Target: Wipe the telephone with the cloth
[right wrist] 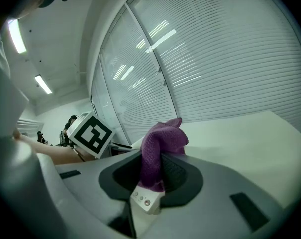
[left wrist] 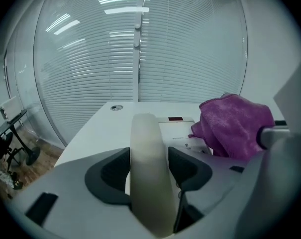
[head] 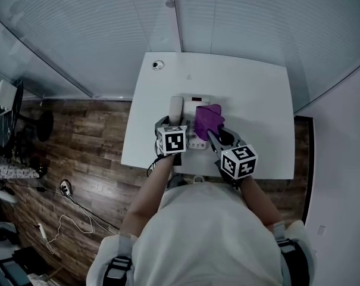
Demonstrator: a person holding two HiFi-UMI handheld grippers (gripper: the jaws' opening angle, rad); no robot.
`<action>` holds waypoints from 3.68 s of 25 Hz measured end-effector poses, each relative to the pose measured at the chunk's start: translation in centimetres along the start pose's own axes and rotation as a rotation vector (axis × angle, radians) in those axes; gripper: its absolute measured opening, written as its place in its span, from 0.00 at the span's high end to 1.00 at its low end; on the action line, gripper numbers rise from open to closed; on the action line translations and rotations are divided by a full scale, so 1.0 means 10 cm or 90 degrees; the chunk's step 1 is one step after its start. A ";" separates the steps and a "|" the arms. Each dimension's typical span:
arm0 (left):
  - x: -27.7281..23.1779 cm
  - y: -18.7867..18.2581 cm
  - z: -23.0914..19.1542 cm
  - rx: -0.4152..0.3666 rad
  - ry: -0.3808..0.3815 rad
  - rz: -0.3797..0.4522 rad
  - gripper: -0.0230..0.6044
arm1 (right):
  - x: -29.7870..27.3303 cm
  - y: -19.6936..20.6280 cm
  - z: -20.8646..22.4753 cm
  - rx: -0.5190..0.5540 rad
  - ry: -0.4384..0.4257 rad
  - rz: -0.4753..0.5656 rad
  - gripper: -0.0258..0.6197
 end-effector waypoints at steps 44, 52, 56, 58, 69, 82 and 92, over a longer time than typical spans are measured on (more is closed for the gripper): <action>0.82 0.02 -0.15 0.356 0.311 0.160 0.60 | -0.07 -0.30 -0.14 0.024 -0.035 0.048 0.81; 0.96 0.05 -0.18 0.446 0.428 0.216 0.60 | -0.09 -0.49 -0.26 0.039 -0.068 0.074 0.81; 1.01 0.16 -0.20 0.535 0.459 0.217 0.60 | -0.12 -0.61 -0.32 0.045 -0.083 0.089 0.81; 1.04 0.16 -0.18 0.576 0.506 0.238 0.60 | -0.13 -0.65 -0.34 0.046 -0.087 0.095 0.81; 1.15 0.07 -0.15 0.644 0.659 0.309 0.60 | -0.24 -0.90 -0.49 0.036 -0.126 0.133 0.81; 1.20 0.01 -0.10 0.649 0.702 0.322 0.60 | -0.28 -1.00 -0.71 0.026 -0.178 0.147 0.81; 1.17 0.00 -0.10 0.648 0.702 0.324 0.60 | -0.31 -0.93 -0.77 0.003 -0.203 0.134 0.81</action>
Point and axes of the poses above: the fingertips, and each gripper's own axes: x backward along the fingers, z to its right, y out of its underside, the point moved 7 cm from there along x, backward along the fingers, and after that the axes turned 4 degrees about z, right-handed, at the moved point
